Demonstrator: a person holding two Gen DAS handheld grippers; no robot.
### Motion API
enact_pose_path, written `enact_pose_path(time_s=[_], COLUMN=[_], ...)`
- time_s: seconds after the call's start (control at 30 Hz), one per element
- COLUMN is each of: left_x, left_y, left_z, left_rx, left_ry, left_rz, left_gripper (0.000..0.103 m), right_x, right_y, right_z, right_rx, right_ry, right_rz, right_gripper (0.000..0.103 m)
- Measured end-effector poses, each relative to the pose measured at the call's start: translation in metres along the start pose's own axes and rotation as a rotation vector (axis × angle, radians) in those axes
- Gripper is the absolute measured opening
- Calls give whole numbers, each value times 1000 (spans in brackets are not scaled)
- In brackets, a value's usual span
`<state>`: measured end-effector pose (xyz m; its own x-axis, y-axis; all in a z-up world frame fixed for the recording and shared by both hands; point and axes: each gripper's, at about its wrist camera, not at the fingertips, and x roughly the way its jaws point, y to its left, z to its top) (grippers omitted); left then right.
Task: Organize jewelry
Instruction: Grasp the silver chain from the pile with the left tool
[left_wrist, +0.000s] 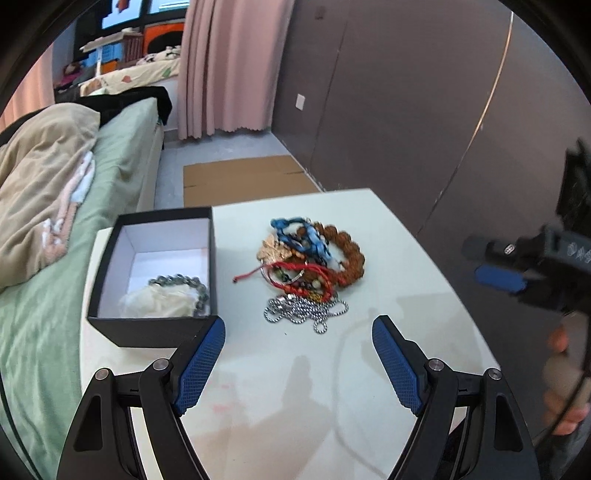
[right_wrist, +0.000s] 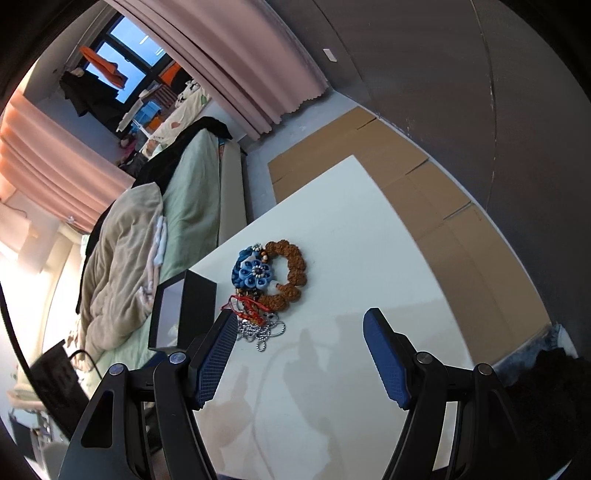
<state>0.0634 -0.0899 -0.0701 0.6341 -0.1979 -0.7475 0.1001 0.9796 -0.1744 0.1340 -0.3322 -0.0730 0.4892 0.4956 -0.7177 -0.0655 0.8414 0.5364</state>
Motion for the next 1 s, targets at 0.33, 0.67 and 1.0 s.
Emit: enact_pose_path(time_s=[0.33, 0.67, 1.0], left_x=[32, 57, 77], left_y=[-12, -6, -12], left_z=[-3, 6, 8], left_rx=[44, 48, 85], left_ry=[66, 94, 122], left_rz=[43, 100, 132], left_gripper=[82, 82, 82], right_x=[-8, -6, -1], right_y=[-9, -14, -18], right_z=[5, 11, 18], right_rx=[-10, -4, 7], right_ry=[11, 24, 41], right_rz=[11, 15, 8], right_gripper=[71, 71, 71])
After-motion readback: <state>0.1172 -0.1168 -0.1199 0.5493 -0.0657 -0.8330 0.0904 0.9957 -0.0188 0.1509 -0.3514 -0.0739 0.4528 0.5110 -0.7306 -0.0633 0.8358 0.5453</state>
